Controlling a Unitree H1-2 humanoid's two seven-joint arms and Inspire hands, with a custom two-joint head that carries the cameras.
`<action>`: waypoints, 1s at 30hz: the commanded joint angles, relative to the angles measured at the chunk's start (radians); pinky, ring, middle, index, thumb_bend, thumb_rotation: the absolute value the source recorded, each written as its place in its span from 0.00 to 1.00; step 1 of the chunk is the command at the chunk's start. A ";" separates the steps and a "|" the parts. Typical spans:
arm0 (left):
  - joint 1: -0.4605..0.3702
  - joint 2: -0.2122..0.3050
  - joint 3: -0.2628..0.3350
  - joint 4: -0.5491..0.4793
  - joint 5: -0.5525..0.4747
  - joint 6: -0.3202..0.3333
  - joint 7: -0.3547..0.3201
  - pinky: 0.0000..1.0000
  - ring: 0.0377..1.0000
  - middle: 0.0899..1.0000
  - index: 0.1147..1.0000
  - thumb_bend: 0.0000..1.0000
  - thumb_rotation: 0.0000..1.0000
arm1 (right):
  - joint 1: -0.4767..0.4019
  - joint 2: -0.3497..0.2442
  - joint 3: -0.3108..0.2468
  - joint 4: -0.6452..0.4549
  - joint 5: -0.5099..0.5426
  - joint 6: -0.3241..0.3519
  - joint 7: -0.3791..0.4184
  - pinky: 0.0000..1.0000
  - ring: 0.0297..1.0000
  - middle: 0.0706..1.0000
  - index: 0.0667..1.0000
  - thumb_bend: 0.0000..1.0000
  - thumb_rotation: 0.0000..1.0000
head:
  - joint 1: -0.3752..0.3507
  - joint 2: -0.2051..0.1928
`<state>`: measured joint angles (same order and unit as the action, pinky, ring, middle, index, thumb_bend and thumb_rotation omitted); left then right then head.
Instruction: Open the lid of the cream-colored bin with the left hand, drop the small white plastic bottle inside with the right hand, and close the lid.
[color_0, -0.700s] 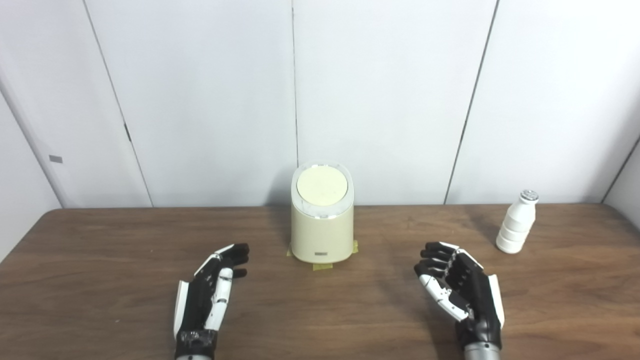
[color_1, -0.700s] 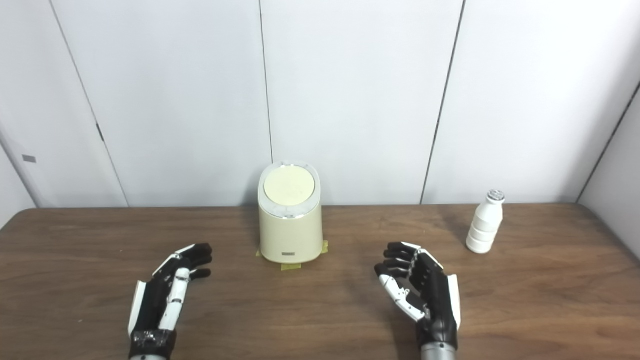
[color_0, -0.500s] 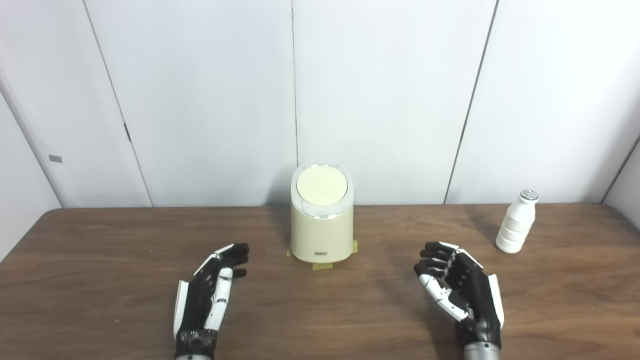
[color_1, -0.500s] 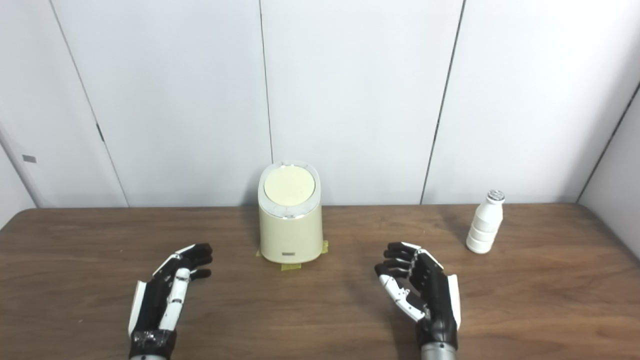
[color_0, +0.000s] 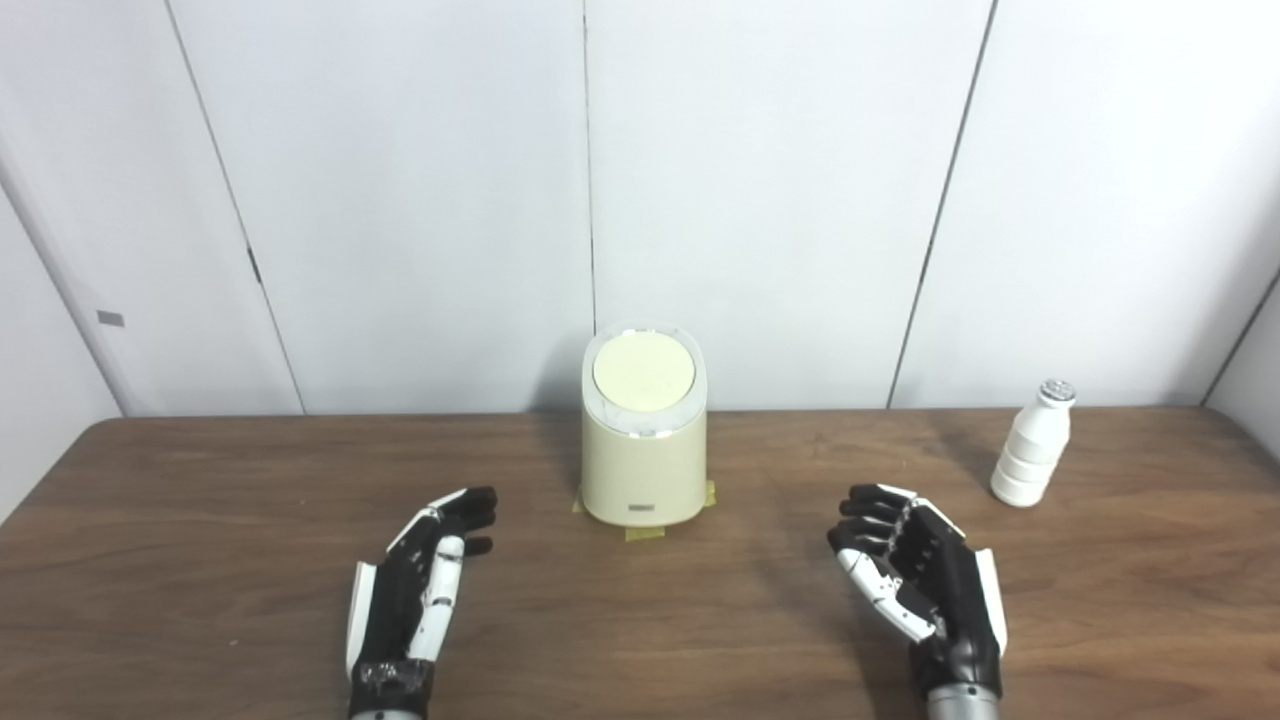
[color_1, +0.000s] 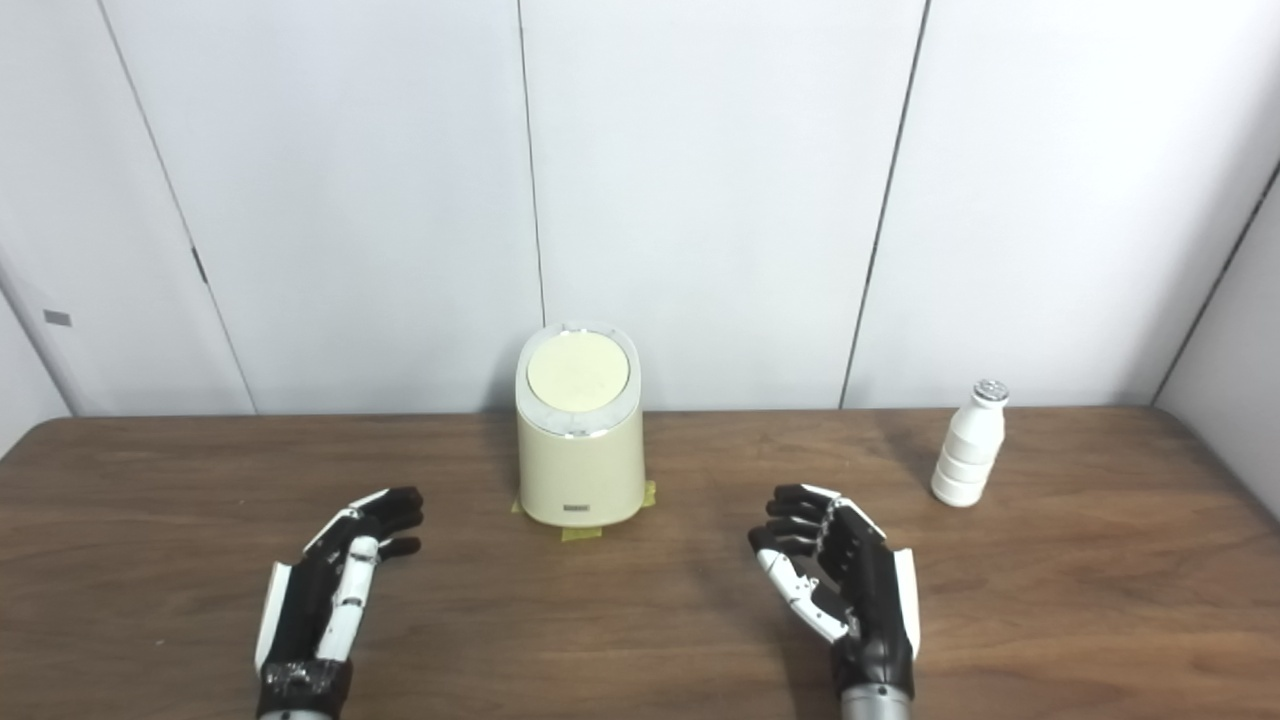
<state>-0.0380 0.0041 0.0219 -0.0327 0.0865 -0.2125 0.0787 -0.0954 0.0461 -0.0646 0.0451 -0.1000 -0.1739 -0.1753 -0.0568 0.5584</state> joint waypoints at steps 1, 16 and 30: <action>-0.002 -0.007 0.001 -0.001 -0.007 -0.035 0.005 0.71 0.75 0.74 0.69 0.19 0.72 | -0.023 -0.014 -0.003 0.037 -0.004 -0.059 -0.004 0.50 0.57 0.58 0.57 0.28 0.20 | -0.001 -0.004; -0.105 0.005 -0.001 -0.182 -0.077 0.144 -0.034 0.95 0.98 0.98 0.98 0.54 0.56 | -0.036 -0.013 0.001 0.076 -0.016 -0.084 -0.014 0.49 0.56 0.57 0.57 0.27 0.19 | 0.002 -0.028; -0.335 0.011 -0.019 -0.291 0.033 0.441 -0.014 1.00 1.00 1.00 1.00 0.57 0.48 | -0.040 0.001 -0.002 0.090 -0.003 -0.082 -0.021 0.51 0.56 0.57 0.56 0.28 0.15 | 0.000 -0.036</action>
<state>-0.3130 0.0131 0.0110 -0.2929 0.0908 0.2228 0.0582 -0.1240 0.0501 -0.0634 0.0865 -0.1114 -0.2170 -0.1948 -0.0552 0.5216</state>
